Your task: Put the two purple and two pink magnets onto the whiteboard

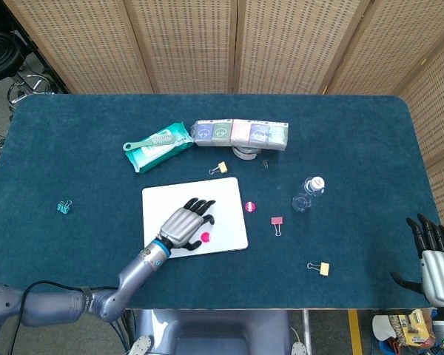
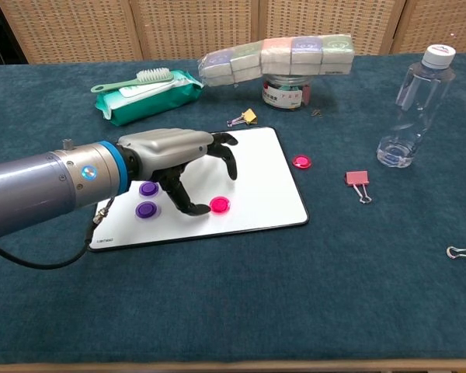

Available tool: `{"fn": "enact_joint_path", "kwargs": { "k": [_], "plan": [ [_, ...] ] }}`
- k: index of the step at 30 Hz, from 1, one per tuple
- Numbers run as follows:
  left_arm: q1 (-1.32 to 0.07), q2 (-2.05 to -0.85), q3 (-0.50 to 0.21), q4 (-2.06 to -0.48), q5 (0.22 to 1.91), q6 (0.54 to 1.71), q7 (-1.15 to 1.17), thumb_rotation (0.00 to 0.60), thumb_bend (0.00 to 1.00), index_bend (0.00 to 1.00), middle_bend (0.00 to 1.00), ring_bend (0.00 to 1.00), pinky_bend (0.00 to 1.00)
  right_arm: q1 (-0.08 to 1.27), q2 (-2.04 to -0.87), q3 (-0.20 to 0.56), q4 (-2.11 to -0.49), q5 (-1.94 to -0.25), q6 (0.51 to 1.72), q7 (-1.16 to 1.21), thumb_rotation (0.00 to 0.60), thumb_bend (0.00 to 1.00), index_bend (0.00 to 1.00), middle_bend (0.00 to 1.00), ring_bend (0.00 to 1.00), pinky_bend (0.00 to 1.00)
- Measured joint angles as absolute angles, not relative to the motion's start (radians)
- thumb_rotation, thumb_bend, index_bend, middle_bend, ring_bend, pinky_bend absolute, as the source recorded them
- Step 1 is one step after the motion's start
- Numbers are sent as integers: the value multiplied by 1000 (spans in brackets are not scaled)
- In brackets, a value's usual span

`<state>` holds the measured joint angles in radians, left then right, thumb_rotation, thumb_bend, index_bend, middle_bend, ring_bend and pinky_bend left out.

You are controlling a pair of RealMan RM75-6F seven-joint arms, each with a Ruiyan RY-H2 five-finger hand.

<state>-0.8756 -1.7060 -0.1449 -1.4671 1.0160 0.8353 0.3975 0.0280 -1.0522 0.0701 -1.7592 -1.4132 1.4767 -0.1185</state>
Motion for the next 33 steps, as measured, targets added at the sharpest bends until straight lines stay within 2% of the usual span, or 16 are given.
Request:
{"fn": "enact_joint_path", "kwargs": {
  "k": [4,8,10,19,28,33],
  "plan": [
    [-858,-1669,-152,-1497,1044,861,367,600,285,194,0,0,0,29,-1054,70,-1757,-1412,1475,-123,600,0,34,0,0,0],
    [-809,-1572,-145,-1552,1125,930,307,600,273,39,0,0,0,30,-1059,69,-1756,-1414,1475,-132,600,0,36,0,0,0],
    [-772,-1515,-133,-1575,1180,977,263,600,271,4,0,0,0,32,-1062,68,-1754,-1416,1473,-140,600,0,45,0,0,0],
    [-617,-1333,-73,-1615,1326,1148,88,600,268,0,0,0,0,42,-1089,62,-1737,-1443,1471,-158,600,0,79,0,0,0],
    [-447,-1175,-23,-1647,1354,1313,-11,600,267,0,0,0,0,63,-1115,59,-1750,-1505,1480,-222,600,0,89,0,0,0],
    [-374,-1129,-8,-1673,1340,1358,-47,600,268,0,0,0,0,96,-1118,73,-1784,-1517,1457,-292,600,0,92,0,0,0]
  ]
}}
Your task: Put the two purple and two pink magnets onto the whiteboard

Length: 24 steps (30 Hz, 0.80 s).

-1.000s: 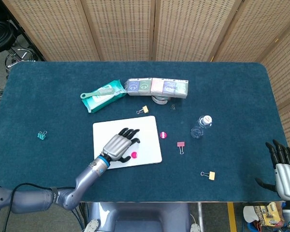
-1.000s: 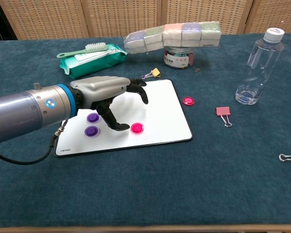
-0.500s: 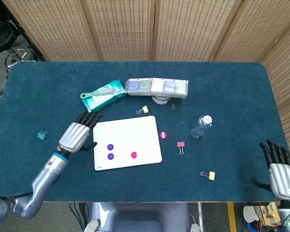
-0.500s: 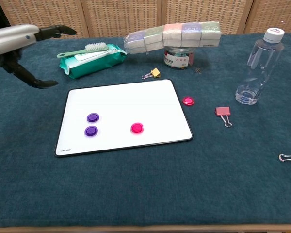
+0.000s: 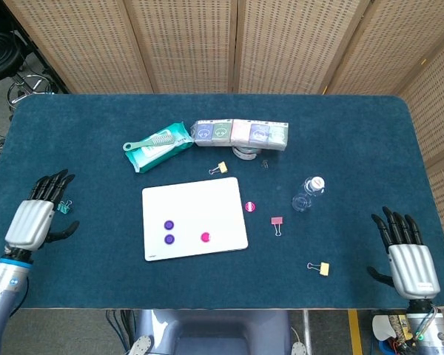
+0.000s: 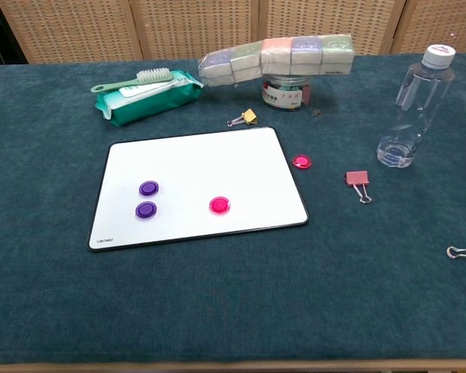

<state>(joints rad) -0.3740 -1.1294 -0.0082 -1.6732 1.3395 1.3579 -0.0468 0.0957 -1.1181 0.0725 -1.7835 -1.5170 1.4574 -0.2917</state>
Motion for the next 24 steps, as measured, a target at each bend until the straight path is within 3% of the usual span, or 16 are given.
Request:
{"fn": "enact_joint_path", "kwargs": {
  "k": [12,24],
  "plan": [
    [-307,-1053,-29,-1703,1328,1379,-98,600,268,0,0,0,0,266,-1139,162,-1966,-1470,1304,-565,600,0,91,0,0,0],
    [-295,-1038,-49,-1705,1328,1341,-128,600,267,0,0,0,0,507,-1307,261,-2010,-1248,1145,-848,600,0,105,0,0,0]
  ]
}}
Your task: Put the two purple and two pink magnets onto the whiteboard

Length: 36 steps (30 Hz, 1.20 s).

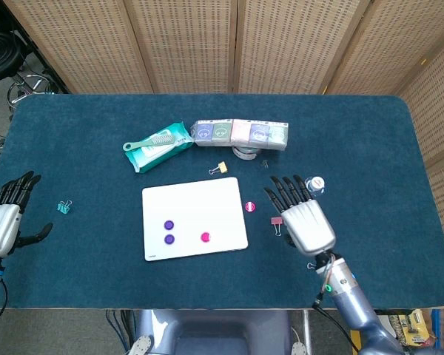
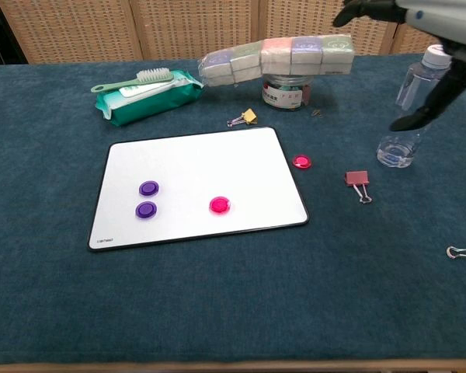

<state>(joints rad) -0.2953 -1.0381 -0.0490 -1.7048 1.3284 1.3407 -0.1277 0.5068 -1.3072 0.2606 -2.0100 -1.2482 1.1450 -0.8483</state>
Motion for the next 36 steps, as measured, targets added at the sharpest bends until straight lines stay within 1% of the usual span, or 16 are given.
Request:
{"fn": "enact_joint_path", "kwargs": {
  "k": [3,7,13,19,22,29,36],
  "plan": [
    [-295,-1032,-54,-1704,1328,1326,-139,600,268,0,0,0,0,575,-1359,285,-1985,-1154,1117,-902,600,0,111,0,0,0],
    [-290,-1029,-64,-1703,1328,1322,-145,600,267,0,0,0,0,674,-1437,309,-1909,-1016,1089,-985,600,0,114,0,0,0],
    [-281,-1022,-72,-1710,1333,1325,-140,600,267,0,0,0,0,770,-1511,306,-1783,-886,1076,-1059,600,0,129,0,0,0],
    [-278,-1020,-75,-1714,1338,1314,-139,600,267,0,0,0,0,806,-1531,281,-1699,-832,1073,-1053,600,0,186,0,0,0],
    [-278,-1022,-79,-1714,1335,1306,-134,600,268,0,0,0,0,813,-1530,273,-1688,-816,1065,-1022,600,0,222,0,0,0],
    [-276,-1023,-85,-1718,1330,1296,-130,600,267,0,0,0,0,829,-1535,273,-1636,-779,1005,-902,600,0,299,0,0,0],
    [-275,-1022,-91,-1715,1327,1287,-135,600,268,0,0,0,0,851,-1564,266,-1529,-790,952,-782,600,0,316,0,0,0]
  ]
}}
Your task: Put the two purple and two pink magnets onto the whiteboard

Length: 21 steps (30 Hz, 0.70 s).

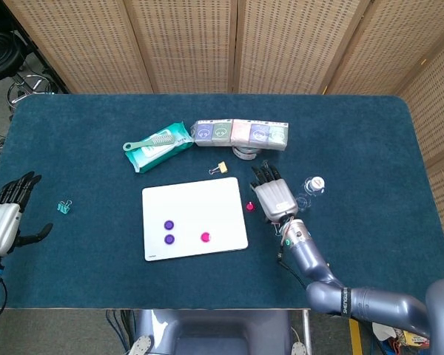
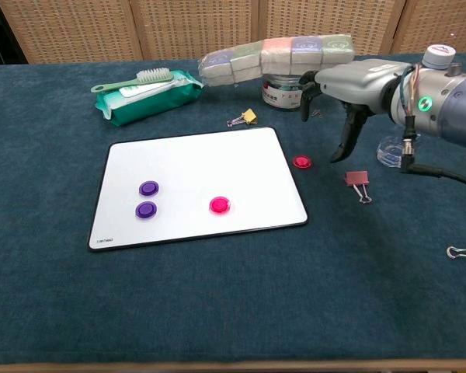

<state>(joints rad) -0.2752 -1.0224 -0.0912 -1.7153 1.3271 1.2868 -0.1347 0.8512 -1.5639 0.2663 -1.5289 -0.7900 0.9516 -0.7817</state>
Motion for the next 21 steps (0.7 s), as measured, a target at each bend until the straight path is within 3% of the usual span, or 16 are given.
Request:
{"fn": "enact_joint_path", "kwargs": {
  "k": [15,21],
  "plan": [
    [-278,-1024,-101,-1707,1317,1262,-141,600,267,0,0,0,0,887,-1638,251,-1377,-794,900,-655,600,55,376,0,0,0],
    [-276,-1023,-104,-1707,1316,1259,-141,600,268,0,0,0,0,900,-1664,249,-1333,-795,885,-613,600,151,385,0,0,0]
  ]
}}
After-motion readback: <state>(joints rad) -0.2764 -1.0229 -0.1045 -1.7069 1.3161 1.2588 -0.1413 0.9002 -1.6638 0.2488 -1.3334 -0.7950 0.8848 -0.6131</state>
